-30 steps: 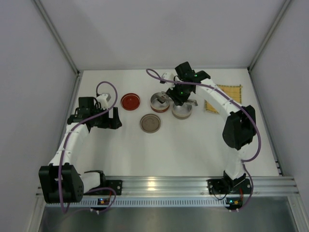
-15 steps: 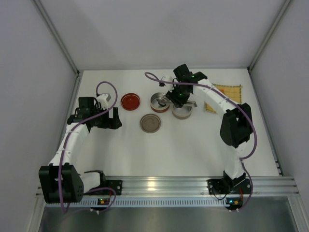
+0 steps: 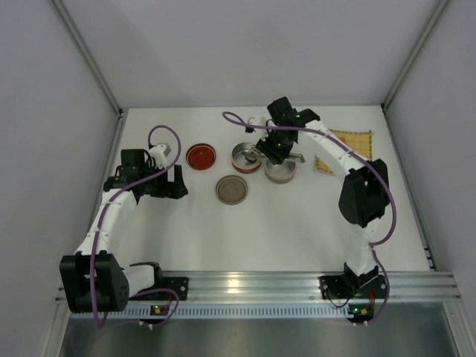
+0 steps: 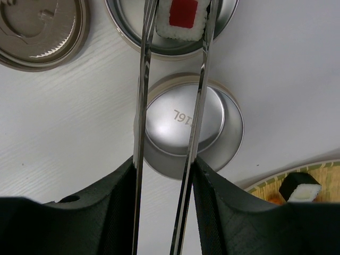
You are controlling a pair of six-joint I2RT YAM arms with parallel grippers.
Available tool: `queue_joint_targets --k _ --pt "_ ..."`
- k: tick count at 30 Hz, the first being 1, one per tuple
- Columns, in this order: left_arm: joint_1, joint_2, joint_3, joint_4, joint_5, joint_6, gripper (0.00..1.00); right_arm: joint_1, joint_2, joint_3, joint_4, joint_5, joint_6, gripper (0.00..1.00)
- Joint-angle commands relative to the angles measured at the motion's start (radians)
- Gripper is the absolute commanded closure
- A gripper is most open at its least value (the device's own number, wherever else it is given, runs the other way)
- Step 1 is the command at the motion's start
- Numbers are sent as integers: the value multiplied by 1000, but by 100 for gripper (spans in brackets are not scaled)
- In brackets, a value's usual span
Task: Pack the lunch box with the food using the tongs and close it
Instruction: Place the fake food in the packing box.
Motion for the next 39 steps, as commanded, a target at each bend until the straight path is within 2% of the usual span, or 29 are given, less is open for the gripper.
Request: queue_joint_targets --k 1,6,22,35,39 --pt "6 8 27 -1 30 11 2 16 -11 81 -41 7 -27 63" --pt "6 10 25 -1 32 12 2 29 12 126 -109 17 -53 64" --pt "6 11 25 -1 32 14 2 35 39 133 -123 36 -101 63" --pt "6 21 25 -1 32 12 2 38 50 153 -155 42 -122 45" --pt "6 22 25 -1 32 14 2 38 44 166 -162 53 -124 45"
